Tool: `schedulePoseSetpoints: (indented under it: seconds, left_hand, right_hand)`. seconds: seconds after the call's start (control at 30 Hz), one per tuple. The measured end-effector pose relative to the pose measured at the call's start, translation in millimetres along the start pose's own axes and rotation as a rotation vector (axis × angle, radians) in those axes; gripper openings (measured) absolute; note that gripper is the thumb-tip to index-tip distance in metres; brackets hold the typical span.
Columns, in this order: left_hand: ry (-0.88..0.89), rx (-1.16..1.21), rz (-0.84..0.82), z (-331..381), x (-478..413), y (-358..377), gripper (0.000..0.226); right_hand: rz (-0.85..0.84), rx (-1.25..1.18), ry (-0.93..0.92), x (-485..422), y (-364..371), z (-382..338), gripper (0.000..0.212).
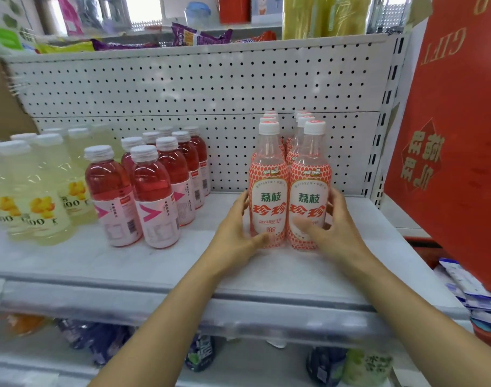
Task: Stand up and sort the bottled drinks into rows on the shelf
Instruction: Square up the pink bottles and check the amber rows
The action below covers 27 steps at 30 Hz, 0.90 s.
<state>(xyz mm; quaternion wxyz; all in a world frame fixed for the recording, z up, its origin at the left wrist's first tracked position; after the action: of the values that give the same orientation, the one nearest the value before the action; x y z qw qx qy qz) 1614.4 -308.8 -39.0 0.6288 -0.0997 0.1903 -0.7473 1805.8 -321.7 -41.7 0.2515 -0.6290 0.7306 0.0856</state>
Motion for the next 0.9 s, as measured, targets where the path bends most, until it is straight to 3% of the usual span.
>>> schedulePoseSetpoints:
  seconds: [0.23,0.37,0.43,0.5,0.6,0.67,0.73,0.8,0.9]
  left_hand:
    - [0.056,-0.158,0.170,-11.2,46.0,-59.6,0.082]
    - [0.196,-0.209,0.227,-16.3,55.7,-99.2,0.066]
    - [0.339,-0.233,0.334,-15.0,65.0,-125.9,0.057]
    - [0.504,-0.312,0.547,-14.8,77.2,-160.0,0.056]
    - [0.513,-0.303,0.703,-36.7,72.9,-215.3,0.076]
    - [0.355,-0.248,0.582,-57.3,49.9,-242.2,0.099]
    - [0.202,-0.121,0.316,-75.4,22.9,-251.7,0.116]
    - [0.126,0.023,0.060,-87.0,-1.0,-250.2,0.119]
    - [0.091,0.089,-0.105,-101.6,-28.3,-246.5,0.117]
  right_hand:
    - [0.337,0.281,-0.314,15.7,-2.0,-57.4,0.064]
    - [0.409,0.458,-0.610,27.7,44.5,-106.1,0.055]
    - [0.388,0.506,-0.729,31.8,78.3,-124.3,0.055]
    - [0.289,0.434,-0.700,26.5,115.7,-128.3,0.057]
    - [0.065,0.290,-0.383,7.9,179.2,-107.9,0.067]
    - [-0.057,0.265,-0.185,-2.1,216.9,-87.0,0.087]
    - [-0.126,0.216,-0.074,-10.0,244.6,-71.5,0.103]
    - [-0.129,0.155,-0.020,-16.7,259.1,-61.1,0.106]
    - [-0.110,0.135,0.017,-20.1,267.7,-52.6,0.097]
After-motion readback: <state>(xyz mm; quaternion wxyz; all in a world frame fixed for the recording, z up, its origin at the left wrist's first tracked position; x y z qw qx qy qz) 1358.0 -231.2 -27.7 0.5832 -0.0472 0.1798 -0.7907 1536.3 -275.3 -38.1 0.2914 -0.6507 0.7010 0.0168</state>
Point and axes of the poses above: each hand's wrist, its own x-axis away from the middle knuckle, its own y-axis out of the palm, z = x × y, the point moved 8 cm from there along -x, towards the middle knuckle, and after that the axes turned 9 degrees about -y, right-handed, at the moved point
